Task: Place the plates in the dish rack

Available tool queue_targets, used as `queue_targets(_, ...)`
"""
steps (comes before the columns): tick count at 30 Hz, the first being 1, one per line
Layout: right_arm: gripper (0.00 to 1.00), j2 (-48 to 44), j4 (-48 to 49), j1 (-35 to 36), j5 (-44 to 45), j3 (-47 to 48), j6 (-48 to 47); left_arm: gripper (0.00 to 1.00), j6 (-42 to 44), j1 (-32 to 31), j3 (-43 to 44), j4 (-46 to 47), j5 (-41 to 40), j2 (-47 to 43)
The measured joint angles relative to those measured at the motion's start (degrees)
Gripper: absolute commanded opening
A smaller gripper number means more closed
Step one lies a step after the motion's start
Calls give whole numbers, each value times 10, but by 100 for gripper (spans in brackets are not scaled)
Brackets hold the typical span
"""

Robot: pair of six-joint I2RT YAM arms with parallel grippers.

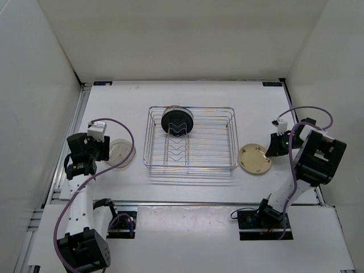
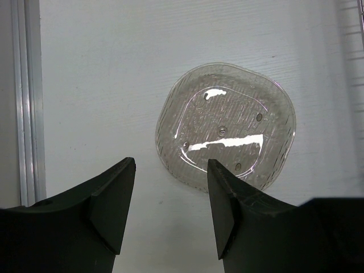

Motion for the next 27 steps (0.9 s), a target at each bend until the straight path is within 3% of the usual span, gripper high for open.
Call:
queue_targets(1,9,1,0,0,-4,0,2,64,0,0,0,0,0,0)
queue_targets(4,0,1,-10,0,-19,1,7,64,0,0,0,0,0,-1)
queue_targets(15,0,2,-19,0,-28,1,24,64,0,0,0,0,0,-9)
queue_targets(27,0,-68,28,3,41,53,93,63,0,0,0,-2,0,-28)
